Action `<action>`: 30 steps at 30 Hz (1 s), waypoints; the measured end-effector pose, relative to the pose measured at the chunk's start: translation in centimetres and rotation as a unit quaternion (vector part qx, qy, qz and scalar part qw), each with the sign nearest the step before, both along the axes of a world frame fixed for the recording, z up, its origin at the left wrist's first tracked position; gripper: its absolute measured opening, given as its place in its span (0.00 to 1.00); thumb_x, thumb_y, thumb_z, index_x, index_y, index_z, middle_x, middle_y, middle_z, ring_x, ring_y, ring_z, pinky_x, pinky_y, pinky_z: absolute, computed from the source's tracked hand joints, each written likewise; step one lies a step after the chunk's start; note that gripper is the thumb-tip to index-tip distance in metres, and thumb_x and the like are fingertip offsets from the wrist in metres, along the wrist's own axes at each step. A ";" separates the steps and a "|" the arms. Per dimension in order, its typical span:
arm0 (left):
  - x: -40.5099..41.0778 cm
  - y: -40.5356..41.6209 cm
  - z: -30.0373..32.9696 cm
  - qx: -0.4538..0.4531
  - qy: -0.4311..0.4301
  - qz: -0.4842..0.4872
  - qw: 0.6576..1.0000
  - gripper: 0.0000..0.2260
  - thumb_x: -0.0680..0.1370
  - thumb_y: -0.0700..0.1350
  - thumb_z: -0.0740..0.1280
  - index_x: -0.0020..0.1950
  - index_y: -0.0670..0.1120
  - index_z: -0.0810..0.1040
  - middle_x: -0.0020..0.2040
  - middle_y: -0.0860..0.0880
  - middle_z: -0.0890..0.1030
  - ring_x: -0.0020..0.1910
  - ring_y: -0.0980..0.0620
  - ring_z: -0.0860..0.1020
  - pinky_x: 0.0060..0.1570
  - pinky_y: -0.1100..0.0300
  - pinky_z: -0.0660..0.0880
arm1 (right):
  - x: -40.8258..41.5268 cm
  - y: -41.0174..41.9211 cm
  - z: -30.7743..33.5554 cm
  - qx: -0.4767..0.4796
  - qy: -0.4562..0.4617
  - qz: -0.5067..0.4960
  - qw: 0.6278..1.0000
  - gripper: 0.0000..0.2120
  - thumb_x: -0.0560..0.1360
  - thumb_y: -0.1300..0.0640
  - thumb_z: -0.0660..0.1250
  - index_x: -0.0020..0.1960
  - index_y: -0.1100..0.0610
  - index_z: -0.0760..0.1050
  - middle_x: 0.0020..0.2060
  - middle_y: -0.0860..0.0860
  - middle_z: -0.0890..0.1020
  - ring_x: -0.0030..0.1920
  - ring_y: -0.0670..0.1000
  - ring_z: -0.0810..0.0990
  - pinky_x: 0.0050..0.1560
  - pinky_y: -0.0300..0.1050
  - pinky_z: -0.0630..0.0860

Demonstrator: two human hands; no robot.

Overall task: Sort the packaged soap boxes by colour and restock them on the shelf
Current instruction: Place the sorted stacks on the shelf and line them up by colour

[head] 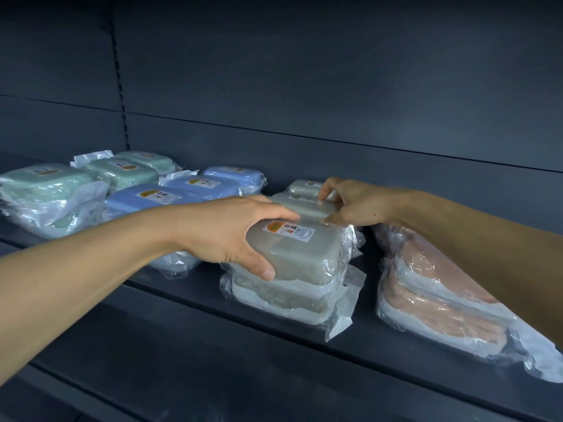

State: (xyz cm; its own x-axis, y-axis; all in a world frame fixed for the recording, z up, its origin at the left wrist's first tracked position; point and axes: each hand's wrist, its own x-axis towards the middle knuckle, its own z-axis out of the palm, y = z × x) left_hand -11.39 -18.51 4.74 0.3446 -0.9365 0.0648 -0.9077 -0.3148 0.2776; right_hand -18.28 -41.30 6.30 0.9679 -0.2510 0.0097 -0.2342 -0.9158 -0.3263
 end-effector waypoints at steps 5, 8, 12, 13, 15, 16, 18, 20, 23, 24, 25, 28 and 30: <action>0.2 0.5 -0.7 -0.024 0.018 0.005 1.000 0.35 0.70 0.58 0.73 0.73 0.64 0.60 0.67 0.66 0.65 0.67 0.66 0.63 0.67 0.66 0.60 | -0.3 -0.1 0.0 0.009 0.008 0.004 1.000 0.19 0.74 0.55 0.68 0.62 0.49 0.67 0.56 0.51 0.74 0.54 0.52 0.76 0.57 0.49 0.75; 0.4 0.5 -0.4 -0.046 0.060 0.005 0.997 0.32 0.69 0.57 0.73 0.70 0.64 0.63 0.67 0.68 0.66 0.67 0.69 0.63 0.66 0.70 0.60 | -0.4 -0.1 0.1 0.012 0.003 0.006 1.000 0.18 0.75 0.54 0.67 0.63 0.50 0.68 0.57 0.50 0.74 0.56 0.52 0.75 0.60 0.48 0.73; 0.4 0.3 -0.8 -0.038 0.034 0.004 0.999 0.31 0.71 0.58 0.71 0.71 0.64 0.62 0.69 0.66 0.64 0.68 0.65 0.63 0.66 0.68 0.60 | -0.4 0.0 0.4 0.027 0.009 0.008 1.000 0.17 0.75 0.52 0.67 0.63 0.51 0.71 0.58 0.50 0.76 0.58 0.51 0.75 0.63 0.49 0.72; 0.3 0.2 -1.0 -0.032 0.020 0.004 0.999 0.31 0.73 0.58 0.70 0.72 0.64 0.60 0.69 0.65 0.61 0.68 0.65 0.61 0.65 0.69 0.58 | -0.4 -0.1 0.4 0.028 0.010 0.010 1.000 0.16 0.75 0.53 0.67 0.63 0.51 0.71 0.58 0.51 0.76 0.58 0.52 0.75 0.63 0.49 0.71; 0.0 0.3 -1.4 -0.036 -0.002 0.021 0.999 0.32 0.74 0.57 0.68 0.74 0.63 0.56 0.70 0.65 0.53 0.68 0.66 0.55 0.64 0.69 0.55 | -0.6 0.0 0.6 0.029 0.013 0.015 0.999 0.17 0.76 0.53 0.66 0.63 0.52 0.71 0.59 0.50 0.76 0.59 0.51 0.74 0.63 0.48 0.71; -0.3 0.4 -1.6 -0.051 -0.017 0.034 0.998 0.33 0.75 0.57 0.68 0.75 0.62 0.54 0.71 0.65 0.50 0.69 0.66 0.52 0.67 0.67 0.55 | -0.6 0.0 0.7 0.029 0.016 0.017 0.999 0.17 0.76 0.53 0.66 0.64 0.52 0.71 0.59 0.50 0.75 0.60 0.51 0.74 0.63 0.46 0.70; -1.3 0.7 -2.2 -0.094 -0.066 0.037 0.993 0.35 0.74 0.61 0.67 0.75 0.62 0.51 0.71 0.67 0.46 0.71 0.66 0.48 0.71 0.58 0.56 | -0.7 -0.2 0.8 0.030 0.022 0.025 0.999 0.17 0.77 0.54 0.65 0.64 0.51 0.71 0.58 0.49 0.75 0.60 0.50 0.74 0.63 0.45 0.69; -2.4 0.8 -2.8 -0.120 -0.095 0.019 0.988 0.35 0.72 0.66 0.66 0.72 0.63 0.51 0.69 0.66 0.49 0.70 0.66 0.48 0.68 0.60 0.59 | -0.7 -0.3 0.7 0.031 0.025 0.031 0.999 0.17 0.77 0.55 0.65 0.65 0.52 0.70 0.59 0.49 0.76 0.60 0.50 0.74 0.62 0.44 0.69; -3.3 0.5 -3.7 -0.131 -0.097 0.017 0.986 0.31 0.72 0.64 0.66 0.70 0.65 0.54 0.66 0.66 0.53 0.68 0.65 0.51 0.60 0.65 0.62 | -0.6 -0.6 0.5 0.027 0.025 0.037 0.999 0.19 0.77 0.55 0.65 0.67 0.52 0.68 0.60 0.50 0.75 0.60 0.49 0.74 0.61 0.42 0.70; -3.2 0.3 -3.8 -0.137 -0.098 0.023 0.985 0.30 0.73 0.62 0.67 0.70 0.65 0.55 0.65 0.66 0.54 0.67 0.65 0.52 0.59 0.65 0.64 | -0.6 -0.7 0.5 0.025 0.026 0.041 0.999 0.19 0.77 0.55 0.65 0.67 0.52 0.67 0.60 0.49 0.75 0.60 0.49 0.74 0.61 0.41 0.70; -2.9 0.3 -3.8 -0.139 -0.100 0.030 0.985 0.30 0.73 0.62 0.67 0.69 0.66 0.55 0.64 0.66 0.55 0.66 0.66 0.54 0.58 0.64 0.65 | -0.5 -0.8 0.6 0.025 0.027 0.043 0.998 0.19 0.78 0.55 0.65 0.67 0.52 0.68 0.60 0.49 0.75 0.60 0.50 0.75 0.61 0.42 0.70; -2.1 0.4 -3.6 -0.125 -0.103 0.046 0.986 0.30 0.73 0.60 0.68 0.68 0.69 0.53 0.62 0.66 0.55 0.63 0.66 0.55 0.54 0.64 0.68 | -0.4 -1.2 1.0 0.016 0.023 0.052 0.998 0.17 0.77 0.56 0.65 0.65 0.51 0.71 0.60 0.46 0.74 0.62 0.48 0.73 0.61 0.41 0.68; -1.9 0.4 -3.8 -0.116 -0.119 0.048 0.985 0.32 0.73 0.60 0.69 0.69 0.69 0.52 0.61 0.66 0.54 0.62 0.65 0.55 0.50 0.66 0.68 | -0.2 -1.4 1.2 0.013 0.000 0.058 0.998 0.14 0.78 0.56 0.65 0.63 0.50 0.73 0.60 0.45 0.73 0.62 0.46 0.71 0.57 0.38 0.66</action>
